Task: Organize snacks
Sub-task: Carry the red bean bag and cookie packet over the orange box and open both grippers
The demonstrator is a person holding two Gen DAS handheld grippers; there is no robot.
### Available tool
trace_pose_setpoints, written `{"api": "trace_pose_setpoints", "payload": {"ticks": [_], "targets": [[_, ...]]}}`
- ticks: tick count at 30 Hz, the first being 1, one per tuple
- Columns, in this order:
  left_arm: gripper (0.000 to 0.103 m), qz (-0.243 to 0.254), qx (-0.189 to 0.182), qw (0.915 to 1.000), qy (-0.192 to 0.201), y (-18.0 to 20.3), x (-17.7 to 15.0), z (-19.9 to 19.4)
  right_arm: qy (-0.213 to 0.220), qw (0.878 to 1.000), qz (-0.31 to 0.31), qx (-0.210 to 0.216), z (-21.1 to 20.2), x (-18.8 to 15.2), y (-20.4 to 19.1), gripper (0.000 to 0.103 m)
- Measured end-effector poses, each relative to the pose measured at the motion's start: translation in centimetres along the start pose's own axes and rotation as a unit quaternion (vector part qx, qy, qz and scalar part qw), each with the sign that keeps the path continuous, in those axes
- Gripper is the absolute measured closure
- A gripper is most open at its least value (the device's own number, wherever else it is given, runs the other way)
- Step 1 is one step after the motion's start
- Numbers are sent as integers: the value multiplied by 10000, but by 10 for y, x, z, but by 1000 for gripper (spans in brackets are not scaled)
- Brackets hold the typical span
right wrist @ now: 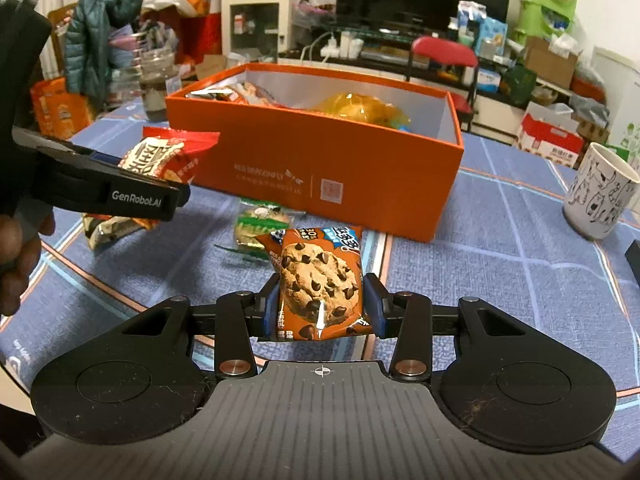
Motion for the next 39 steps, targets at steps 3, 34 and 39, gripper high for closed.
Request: {"api": "trace_pose_setpoints", "payload": {"ticks": [3, 34, 39], "targets": [[43, 43, -2, 10000, 58, 2, 0, -5, 39, 10000, 18, 8, -2, 2, 2, 77], [43, -68, 53, 9993, 356, -15, 4, -38, 634, 9977, 225, 8, -26, 33, -8, 77], [43, -297, -124, 9988, 371, -21, 9, -46, 923, 9955, 168, -111, -36, 48, -6, 77]]}}
Point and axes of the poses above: each gripper's, at about its wrist camera, not at the fingertips, and z roughly the way its jaws point, y to its right, x to its top, the point moved 2 cm from there along z, roughly the way its jaws point, and after that the axes turned 1 degree about z, right-handed, at the moved point
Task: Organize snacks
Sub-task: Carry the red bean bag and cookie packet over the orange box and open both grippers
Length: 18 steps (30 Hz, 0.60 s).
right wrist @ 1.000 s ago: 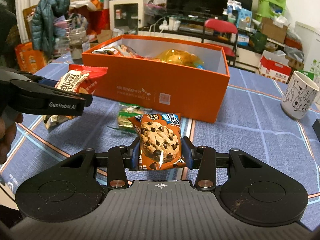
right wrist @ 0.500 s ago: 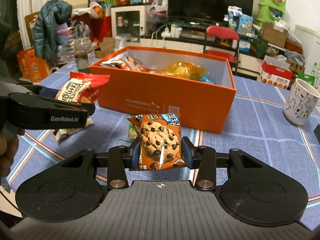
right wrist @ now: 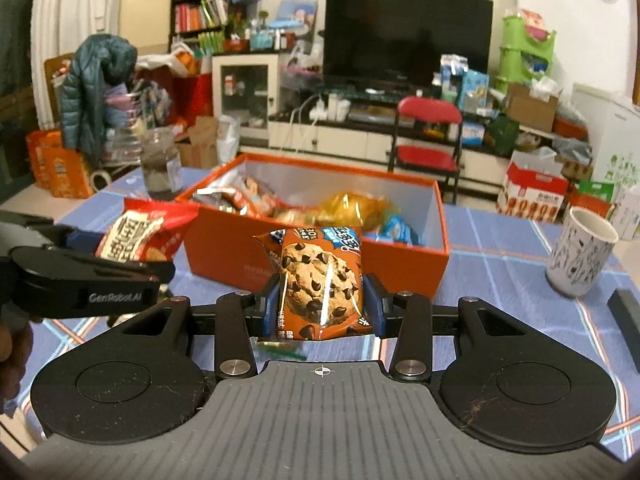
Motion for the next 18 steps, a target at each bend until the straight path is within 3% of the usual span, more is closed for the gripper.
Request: {"api": "trace_pose_setpoints", "payload": {"ticks": [5, 11, 13, 14, 15, 17, 18], "targets": [[43, -82, 0, 9999, 131, -4, 24, 4, 187, 9995, 224, -85, 14, 33, 22, 77], [42, -288, -205, 9991, 232, 5, 83, 46, 39, 9971, 727, -211, 74, 75, 58, 77], [38, -223, -322, 9992, 114, 15, 99, 70, -121, 9971, 682, -320, 97, 81, 63, 74], [29, -219, -334, 9992, 86, 18, 104, 80, -268, 9966, 678, -370, 108, 82, 67, 74], [29, -280, -275, 9992, 56, 17, 108, 86, -309, 9960, 739, -389, 112, 82, 68, 69], [26, -449, -201, 9986, 170, 7, 109, 77, -114, 9958, 860, -282, 96, 80, 70, 68], [21, -491, -255, 9979, 329, 0, 105, 65, 20, 9964, 827, -189, 84, 78, 66, 61]]}}
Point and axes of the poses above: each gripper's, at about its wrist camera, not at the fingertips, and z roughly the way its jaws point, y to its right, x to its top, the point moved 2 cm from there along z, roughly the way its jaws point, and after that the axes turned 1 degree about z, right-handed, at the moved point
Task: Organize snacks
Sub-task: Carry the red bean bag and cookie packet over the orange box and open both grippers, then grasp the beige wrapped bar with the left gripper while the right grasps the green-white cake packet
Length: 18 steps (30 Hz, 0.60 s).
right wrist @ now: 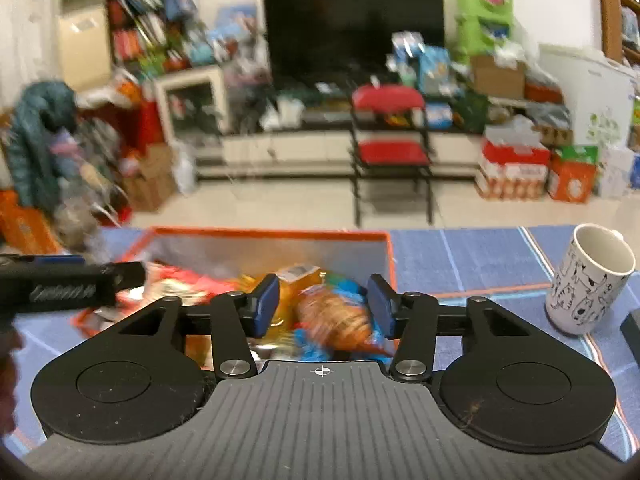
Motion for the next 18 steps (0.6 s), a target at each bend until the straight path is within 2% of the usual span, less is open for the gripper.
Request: {"api": "trace_pose_setpoints", "payload": {"ticks": [1, 2, 4, 6, 8, 9, 11, 12, 14, 15, 17, 18], "targets": [[15, -25, 47, 9999, 97, -9, -5, -13, 102, 9999, -78, 95, -13, -6, -3, 57], [1, -63, 155, 9997, 163, -18, -10, -24, 170, 9995, -188, 195, -27, -15, -7, 56], [1, -243, 490, 9981, 281, -45, -30, -49, 177, 9986, -315, 396, -45, -38, -15, 52], [1, -536, 815, 9951, 135, -77, -55, -66, 168, 9973, -323, 631, -54, -62, -25, 50], [1, -955, 1196, 9882, 12, -106, -78, -79, -40, 9925, -446, 1137, -52, -82, -43, 49], [1, -1206, 1362, 9833, -98, -121, -90, -84, -173, 9868, -674, 1466, -48, -87, -57, 49], [1, -1665, 1551, 9730, -374, -144, -113, -85, -304, 9657, -1399, 2164, -40, -100, -90, 40], [1, -1774, 1580, 9700, -519, -151, -123, -83, -431, 9559, -1664, 2381, -33, -104, -105, 29], [1, -1643, 1603, 9718, -534, -157, -128, -73, -534, 9404, -2050, 2661, -22, -110, -131, 29], [1, -1437, 1527, 9763, -538, -157, -127, -63, -603, 9385, -2210, 2584, -15, -112, -145, 29], [1, -853, 952, 9894, -696, -157, -125, -36, -880, 9528, -2025, 2083, -1, -109, -154, 34], [1, -612, 576, 9921, -934, -156, -127, -22, -979, 9606, -1735, 1937, 1, -109, -151, 33]]}}
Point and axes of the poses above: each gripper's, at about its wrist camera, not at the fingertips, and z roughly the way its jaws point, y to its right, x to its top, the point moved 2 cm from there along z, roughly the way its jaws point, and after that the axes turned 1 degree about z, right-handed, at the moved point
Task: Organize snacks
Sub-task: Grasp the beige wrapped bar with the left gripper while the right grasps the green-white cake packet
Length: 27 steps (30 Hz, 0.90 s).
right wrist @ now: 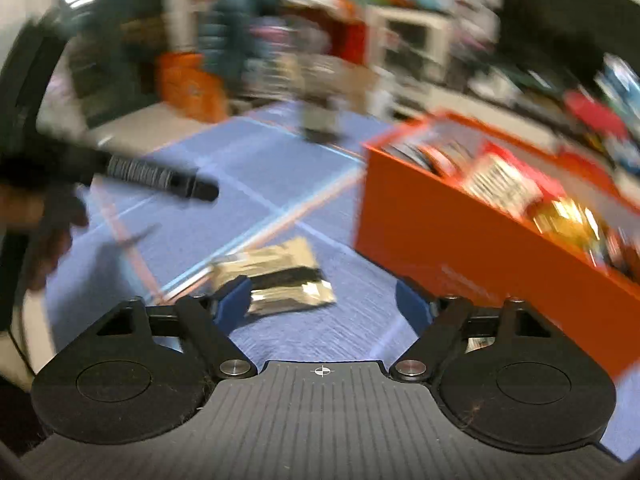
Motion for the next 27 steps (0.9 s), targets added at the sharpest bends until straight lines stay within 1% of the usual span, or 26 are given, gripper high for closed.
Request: {"api": "trace_pose_setpoints", "payload": {"ticks": [1, 3, 5, 7, 9, 11, 13, 16, 17, 19, 21, 24, 25, 26, 27], "targets": [[1, 179, -240, 9994, -189, 2, 0, 12, -44, 9994, 332, -86, -2, -3, 5, 33], [1, 365, -442, 9980, -262, 8, -6, 21, -95, 9972, 628, -389, -14, -18, 15, 30], [1, 627, -665, 9953, -306, 23, -13, 22, -133, 9958, 745, -508, -28, -37, 25, 28], [1, 1084, -890, 9898, -257, 44, -20, 20, -196, 9942, 841, -633, -39, -51, 34, 28], [1, 1414, -993, 9843, -362, 56, -30, 22, -291, 9927, 948, -684, -44, -60, 43, 28], [1, 1466, -1171, 9811, -476, 65, -39, 18, -307, 9920, 1005, -694, -49, -65, 44, 28], [1, 1476, -1266, 9797, -493, 71, -42, 13, -253, 9923, 944, -759, -57, -70, 44, 26], [1, 1372, -1279, 9812, -460, 71, -44, 3, -157, 9922, 908, -840, -60, -70, 47, 24], [1, 1300, -1178, 9836, -427, 70, -42, 1, -127, 9918, 899, -898, -60, -69, 49, 24], [1, 1060, -851, 9901, -337, 67, -39, 2, -8, 9903, 839, -1111, -55, -65, 52, 23], [1, 768, -720, 9941, -258, 64, -34, 4, 164, 9885, 773, -1286, -44, -58, 57, 23], [1, 509, -608, 9968, -122, 61, -26, 4, 301, 9860, 958, -1331, -27, -53, 68, 24], [1, 473, -566, 9972, -84, 60, -25, 4, 275, 9851, 1021, -1356, -20, -51, 71, 25], [1, 487, -550, 9973, -72, 60, -24, 5, 217, 9849, 1129, -1294, -13, -51, 73, 26], [1, 553, -533, 9970, -87, 61, -24, 7, 150, 9848, 1237, -1212, -6, -51, 75, 30]]}}
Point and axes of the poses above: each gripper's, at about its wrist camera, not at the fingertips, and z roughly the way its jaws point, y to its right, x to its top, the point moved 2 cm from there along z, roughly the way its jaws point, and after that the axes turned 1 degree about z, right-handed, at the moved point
